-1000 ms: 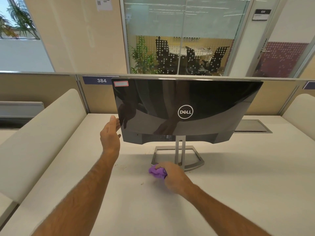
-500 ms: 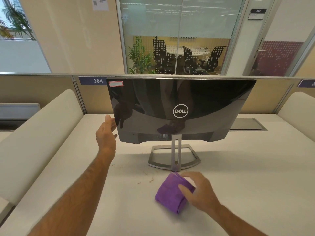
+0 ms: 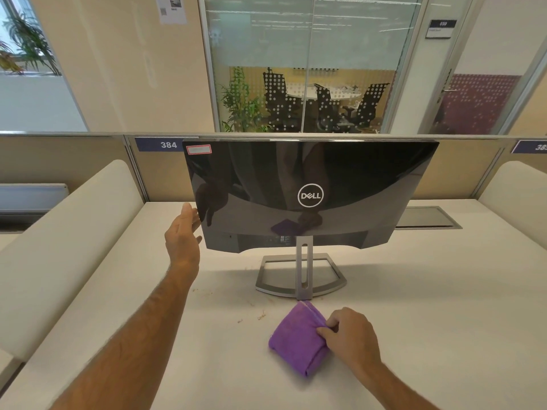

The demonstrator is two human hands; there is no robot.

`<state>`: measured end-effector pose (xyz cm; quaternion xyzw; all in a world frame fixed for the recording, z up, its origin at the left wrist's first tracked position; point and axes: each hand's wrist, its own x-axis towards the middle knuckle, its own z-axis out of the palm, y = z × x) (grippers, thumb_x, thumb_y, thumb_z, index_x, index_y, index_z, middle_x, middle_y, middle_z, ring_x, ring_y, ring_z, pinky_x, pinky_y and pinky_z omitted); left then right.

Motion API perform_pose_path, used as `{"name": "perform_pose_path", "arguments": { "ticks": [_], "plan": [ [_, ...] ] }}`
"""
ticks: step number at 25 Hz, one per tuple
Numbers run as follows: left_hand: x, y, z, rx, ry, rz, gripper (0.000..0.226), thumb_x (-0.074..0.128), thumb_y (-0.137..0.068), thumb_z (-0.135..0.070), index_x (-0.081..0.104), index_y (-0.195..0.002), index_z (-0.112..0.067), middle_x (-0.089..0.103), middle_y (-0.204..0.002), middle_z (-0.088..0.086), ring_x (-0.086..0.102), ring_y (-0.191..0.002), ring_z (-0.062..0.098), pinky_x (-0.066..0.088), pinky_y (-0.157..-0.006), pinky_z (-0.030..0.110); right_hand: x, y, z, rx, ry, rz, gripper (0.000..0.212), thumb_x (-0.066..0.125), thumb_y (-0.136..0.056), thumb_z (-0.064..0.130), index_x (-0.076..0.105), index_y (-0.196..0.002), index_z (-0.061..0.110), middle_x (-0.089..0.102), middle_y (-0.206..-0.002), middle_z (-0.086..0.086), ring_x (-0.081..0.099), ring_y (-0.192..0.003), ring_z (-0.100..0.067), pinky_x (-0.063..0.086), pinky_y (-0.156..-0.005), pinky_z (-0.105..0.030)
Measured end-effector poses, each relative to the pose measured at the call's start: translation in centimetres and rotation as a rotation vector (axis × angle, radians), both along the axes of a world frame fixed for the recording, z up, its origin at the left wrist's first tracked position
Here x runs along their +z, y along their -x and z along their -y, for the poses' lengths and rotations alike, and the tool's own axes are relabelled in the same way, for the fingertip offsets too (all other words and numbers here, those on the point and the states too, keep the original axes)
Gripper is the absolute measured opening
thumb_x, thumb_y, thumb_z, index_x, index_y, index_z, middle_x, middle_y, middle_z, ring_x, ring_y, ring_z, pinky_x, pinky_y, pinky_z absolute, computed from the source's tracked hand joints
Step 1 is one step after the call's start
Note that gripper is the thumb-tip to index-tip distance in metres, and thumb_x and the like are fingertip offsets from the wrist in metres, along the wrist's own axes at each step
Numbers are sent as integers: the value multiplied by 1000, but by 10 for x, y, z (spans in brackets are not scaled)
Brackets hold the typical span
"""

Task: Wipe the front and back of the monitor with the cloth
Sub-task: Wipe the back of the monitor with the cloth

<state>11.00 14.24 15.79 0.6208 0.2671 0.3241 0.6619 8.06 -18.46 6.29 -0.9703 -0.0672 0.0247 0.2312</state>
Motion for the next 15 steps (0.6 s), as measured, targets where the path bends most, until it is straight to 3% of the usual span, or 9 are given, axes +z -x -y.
{"name": "perform_pose_path", "arguments": {
  "ticks": [3,5,6,8,11,13,15],
  "plan": [
    [0,0,-1,0,7,-2,61,39,-93,-63,58,-133,-20,60,-135,-1,57,-122,21,44,-104,48,2,-3,2,-23,-219,123,36,75,-70,14,46,-50,22,54,-63,9,52,-63,-9,35,-55,-17],
    [0,-1,0,4,8,-1,61,39,-93,-63,58,-132,-20,61,-134,-1,58,-121,21,45,-104,48,7,-12,0,-85,-516,59,37,70,-68,1,46,-45,18,67,-75,12,61,-79,-11,41,-67,-22],
    [0,-1,0,6,7,-2,62,39,-93,-63,59,-132,-20,61,-133,-1,58,-121,21,45,-104,48,9,-17,-2,-127,-690,-39,38,71,-70,-1,49,-45,16,71,-79,12,64,-84,-10,42,-71,-25],
    [0,0,1,9,6,0,61,39,-92,-63,59,-131,-20,62,-133,-2,58,-120,20,45,-104,48,7,-23,-10,-211,-893,-154,33,79,-75,12,58,-50,14,70,-68,7,64,-74,-13,45,-68,-28],
    [-1,0,1,10,3,3,62,39,-92,-63,59,-131,-20,62,-133,-2,58,-120,19,44,-104,48,1,-30,-24,-203,-655,54,24,79,-79,35,69,-62,22,64,-57,9,62,-61,-11,44,-57,-19],
    [-1,0,0,12,1,0,61,39,-93,-63,59,-131,-19,62,-132,-2,58,-120,19,45,-104,48,-2,-33,-31,-131,-493,168,17,76,-83,35,71,-73,22,64,-63,15,59,-63,-8,38,-57,-10],
    [-2,-1,0,13,-3,-2,61,39,-93,-63,59,-131,-20,62,-133,-2,58,-120,20,45,-104,48,-5,-38,-36,-51,-391,197,13,71,-88,30,75,-90,18,68,-78,9,56,-70,-6,36,-62,-6]
  ]
}}
